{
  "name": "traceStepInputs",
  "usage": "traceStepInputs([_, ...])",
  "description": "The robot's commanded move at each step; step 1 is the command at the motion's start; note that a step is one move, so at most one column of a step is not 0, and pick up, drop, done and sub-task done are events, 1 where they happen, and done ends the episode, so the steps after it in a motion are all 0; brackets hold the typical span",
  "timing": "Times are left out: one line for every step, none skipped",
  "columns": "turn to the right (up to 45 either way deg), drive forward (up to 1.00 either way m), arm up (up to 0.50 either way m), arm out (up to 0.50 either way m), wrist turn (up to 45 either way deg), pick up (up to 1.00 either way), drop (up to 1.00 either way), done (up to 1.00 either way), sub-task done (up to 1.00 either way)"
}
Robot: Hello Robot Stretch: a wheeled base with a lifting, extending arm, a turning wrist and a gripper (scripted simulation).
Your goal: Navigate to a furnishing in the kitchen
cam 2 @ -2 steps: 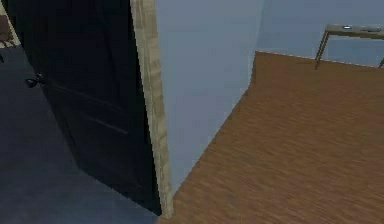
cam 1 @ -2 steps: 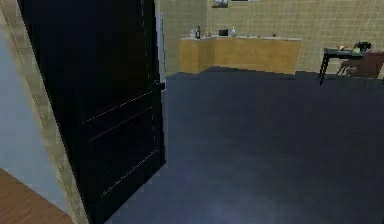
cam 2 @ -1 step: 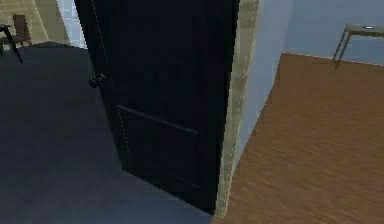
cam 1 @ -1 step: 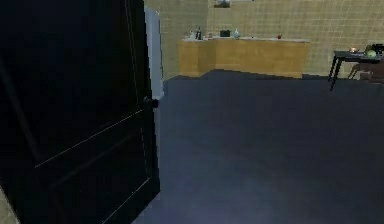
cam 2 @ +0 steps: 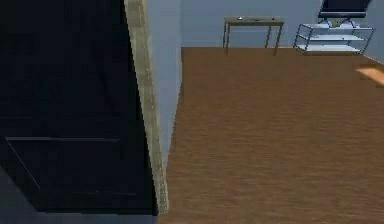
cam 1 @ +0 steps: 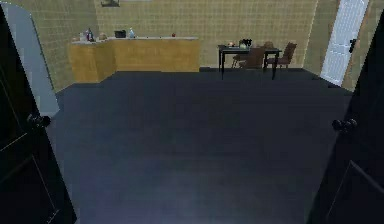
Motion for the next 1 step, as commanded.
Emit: traceStepInputs([0.0, 1.0, 0.0, 0.0, 0.0, 0.0, 0.0, 0.0, 0.0])
